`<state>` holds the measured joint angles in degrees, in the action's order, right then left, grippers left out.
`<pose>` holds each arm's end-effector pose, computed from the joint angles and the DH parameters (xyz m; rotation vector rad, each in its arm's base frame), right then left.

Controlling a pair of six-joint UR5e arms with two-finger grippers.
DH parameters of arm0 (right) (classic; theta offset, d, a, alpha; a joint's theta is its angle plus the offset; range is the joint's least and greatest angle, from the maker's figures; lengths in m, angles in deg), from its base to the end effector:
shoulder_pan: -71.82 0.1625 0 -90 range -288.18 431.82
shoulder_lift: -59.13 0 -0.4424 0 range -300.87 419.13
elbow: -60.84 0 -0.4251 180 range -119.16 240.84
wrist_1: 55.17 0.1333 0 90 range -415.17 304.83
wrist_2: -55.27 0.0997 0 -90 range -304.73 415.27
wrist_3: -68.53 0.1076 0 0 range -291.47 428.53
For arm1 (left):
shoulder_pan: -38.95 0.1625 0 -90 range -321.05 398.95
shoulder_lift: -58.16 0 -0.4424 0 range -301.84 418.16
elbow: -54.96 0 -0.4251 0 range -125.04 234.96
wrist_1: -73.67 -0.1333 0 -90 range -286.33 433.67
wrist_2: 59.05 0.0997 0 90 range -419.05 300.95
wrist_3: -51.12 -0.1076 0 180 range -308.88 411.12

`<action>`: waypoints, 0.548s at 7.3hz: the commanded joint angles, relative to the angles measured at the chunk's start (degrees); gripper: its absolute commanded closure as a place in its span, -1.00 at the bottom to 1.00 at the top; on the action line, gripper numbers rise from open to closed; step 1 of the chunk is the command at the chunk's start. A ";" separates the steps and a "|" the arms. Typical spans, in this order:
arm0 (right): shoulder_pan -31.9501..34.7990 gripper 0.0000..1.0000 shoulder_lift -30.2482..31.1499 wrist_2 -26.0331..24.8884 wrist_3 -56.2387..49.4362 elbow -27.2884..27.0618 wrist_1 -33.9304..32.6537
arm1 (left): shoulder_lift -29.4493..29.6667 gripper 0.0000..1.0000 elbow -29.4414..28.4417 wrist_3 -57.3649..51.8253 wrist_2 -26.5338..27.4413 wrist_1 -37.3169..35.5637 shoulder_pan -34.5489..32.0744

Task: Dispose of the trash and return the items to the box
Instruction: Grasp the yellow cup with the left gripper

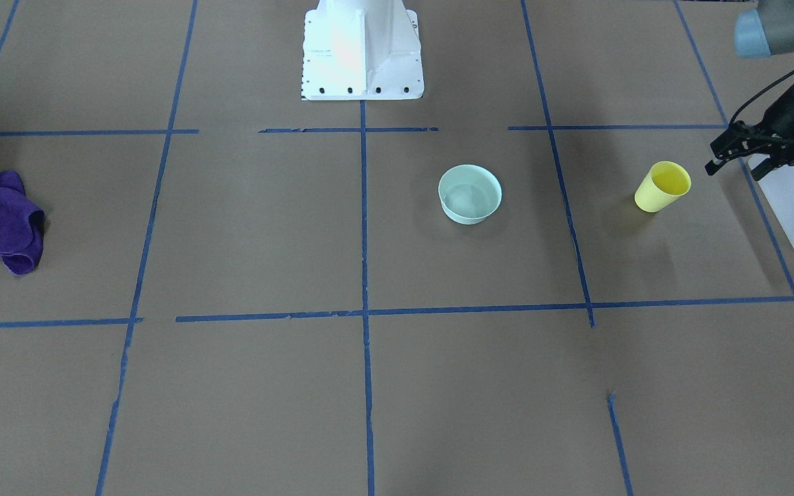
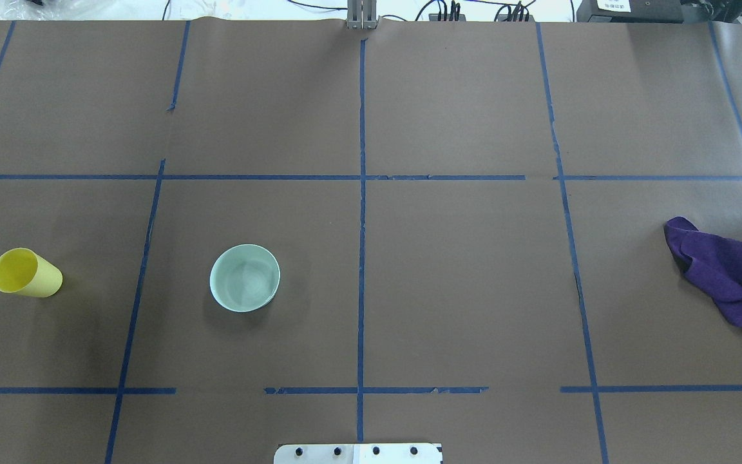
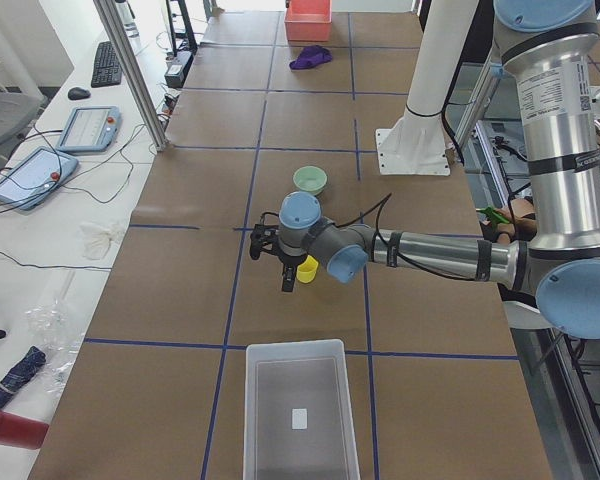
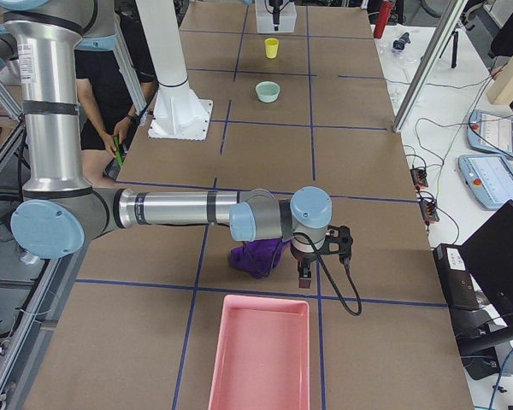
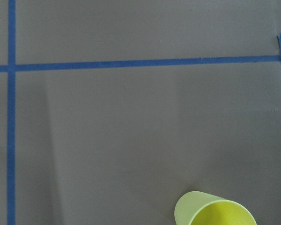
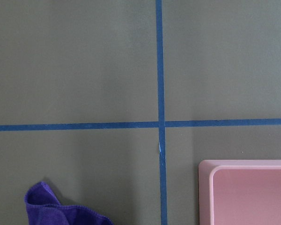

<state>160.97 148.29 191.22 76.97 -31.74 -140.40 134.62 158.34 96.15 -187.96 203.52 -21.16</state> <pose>0.0479 -0.5409 0.6393 0.0699 -0.8089 0.0678 0.1681 -0.4244 0.5945 0.1318 0.9194 -0.0099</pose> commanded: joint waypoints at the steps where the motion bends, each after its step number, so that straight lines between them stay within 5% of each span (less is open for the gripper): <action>1: -0.02 -1.00 -0.04 0.01 0.09 -0.32 0.07 | 0.27 -1.00 -2.81 5.32 3.30 5.13 4.90; 4: -0.02 -1.00 -0.04 0.89 0.17 -0.41 0.07 | 0.88 -1.00 -4.23 5.42 3.75 5.77 6.40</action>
<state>160.95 148.25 191.84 77.13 -32.11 -140.34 135.09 154.68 101.44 -184.60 209.06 -15.52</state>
